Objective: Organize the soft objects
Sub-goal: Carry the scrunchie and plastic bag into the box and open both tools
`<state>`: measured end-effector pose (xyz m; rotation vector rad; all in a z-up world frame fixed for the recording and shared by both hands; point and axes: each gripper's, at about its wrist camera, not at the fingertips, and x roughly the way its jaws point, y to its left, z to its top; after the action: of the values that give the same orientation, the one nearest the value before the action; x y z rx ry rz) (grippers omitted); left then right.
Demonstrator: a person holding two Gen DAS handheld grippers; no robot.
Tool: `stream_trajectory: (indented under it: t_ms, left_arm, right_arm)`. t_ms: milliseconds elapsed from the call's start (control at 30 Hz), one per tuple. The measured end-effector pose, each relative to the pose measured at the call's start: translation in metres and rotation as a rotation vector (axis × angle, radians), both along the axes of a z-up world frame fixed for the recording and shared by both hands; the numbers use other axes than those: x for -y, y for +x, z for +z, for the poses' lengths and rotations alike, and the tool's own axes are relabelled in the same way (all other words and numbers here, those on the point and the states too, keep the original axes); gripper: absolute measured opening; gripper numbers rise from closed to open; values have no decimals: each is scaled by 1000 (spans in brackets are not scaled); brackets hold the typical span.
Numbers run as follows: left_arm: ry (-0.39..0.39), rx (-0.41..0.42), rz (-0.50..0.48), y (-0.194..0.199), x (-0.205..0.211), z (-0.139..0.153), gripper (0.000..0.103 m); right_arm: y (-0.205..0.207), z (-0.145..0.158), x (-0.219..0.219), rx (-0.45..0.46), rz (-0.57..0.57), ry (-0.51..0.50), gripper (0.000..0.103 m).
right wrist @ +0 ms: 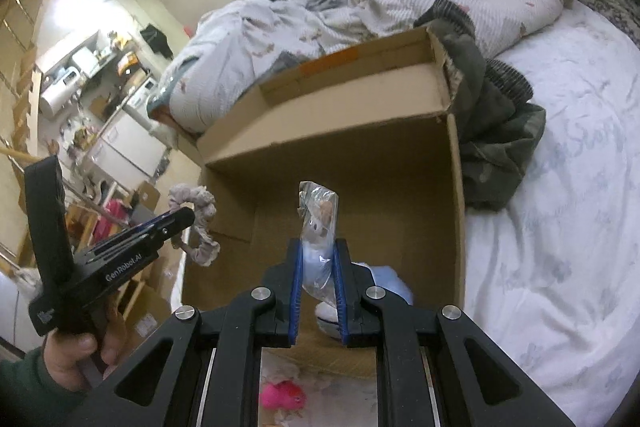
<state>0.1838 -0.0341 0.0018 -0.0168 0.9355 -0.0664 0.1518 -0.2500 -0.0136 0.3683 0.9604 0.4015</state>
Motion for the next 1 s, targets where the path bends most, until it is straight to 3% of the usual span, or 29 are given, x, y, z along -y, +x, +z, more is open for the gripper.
stream_trajectory:
  t_ms: [333, 700, 867, 1000]
  left_arm:
    - [-53, -48, 1, 5, -4, -17, 11]
    - [-38, -49, -14, 7, 1, -23, 11]
    - [-27, -68, -30, 7, 5, -26, 13]
    - [-75, -92, -29, 9, 3, -30, 19]
  right_arm:
    - [18, -23, -13, -55, 24, -27, 16]
    - [23, -32, -14, -81, 14, -38, 16]
    - [24, -33, -17, -84, 17, -43, 16]
    - [24, -34, -18, -86, 16, -49, 16]
